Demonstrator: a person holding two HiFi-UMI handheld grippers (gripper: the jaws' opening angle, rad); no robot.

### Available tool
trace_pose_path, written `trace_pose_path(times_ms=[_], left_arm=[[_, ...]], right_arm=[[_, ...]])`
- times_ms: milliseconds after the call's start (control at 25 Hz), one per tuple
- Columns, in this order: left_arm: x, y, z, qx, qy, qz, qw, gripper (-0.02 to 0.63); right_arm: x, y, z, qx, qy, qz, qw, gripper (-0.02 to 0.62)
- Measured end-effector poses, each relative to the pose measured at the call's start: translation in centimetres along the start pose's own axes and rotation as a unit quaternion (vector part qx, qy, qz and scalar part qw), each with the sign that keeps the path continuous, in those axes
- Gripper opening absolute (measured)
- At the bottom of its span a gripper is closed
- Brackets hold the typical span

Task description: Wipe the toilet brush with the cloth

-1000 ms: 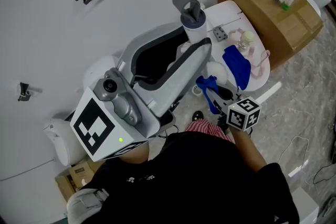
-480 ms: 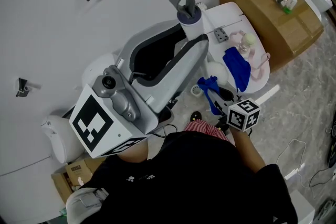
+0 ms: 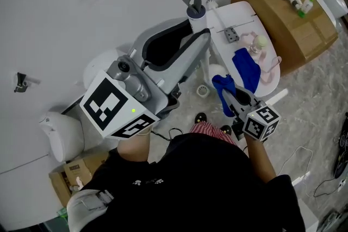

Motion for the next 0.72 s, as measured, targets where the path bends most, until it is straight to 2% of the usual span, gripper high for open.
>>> trace_pose_path(times_ms=[200,440,720], left_arm=[[0.8,0.2,-1.7,0.018,0.003,0.01,0.9998,0.091],[1.4,0.7,-4.0,0.037,0.014,0.023,0.999,0.091],[1.7,1.6,-6.3,0.05,-0.005,0.008,0.9987,0.091]], right_arm=[[0.3,0.1,1.9,-0.012,0.018,0.0,1.0,0.063],[1.1,0.4,4.3,-0.044,0.031,0.018,0.998,0.063],[2.5,0.5,6.6,-0.074,0.05,0.032,0.996,0.063]])
Point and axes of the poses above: the fingertips, and each gripper's own axes: y backward along the fingers, x to its left, z out of its top, the point moved 8 cm from there along y, backward along the fingers, and after that the axes turned 1 degree about -z, right-handed, at the moved point
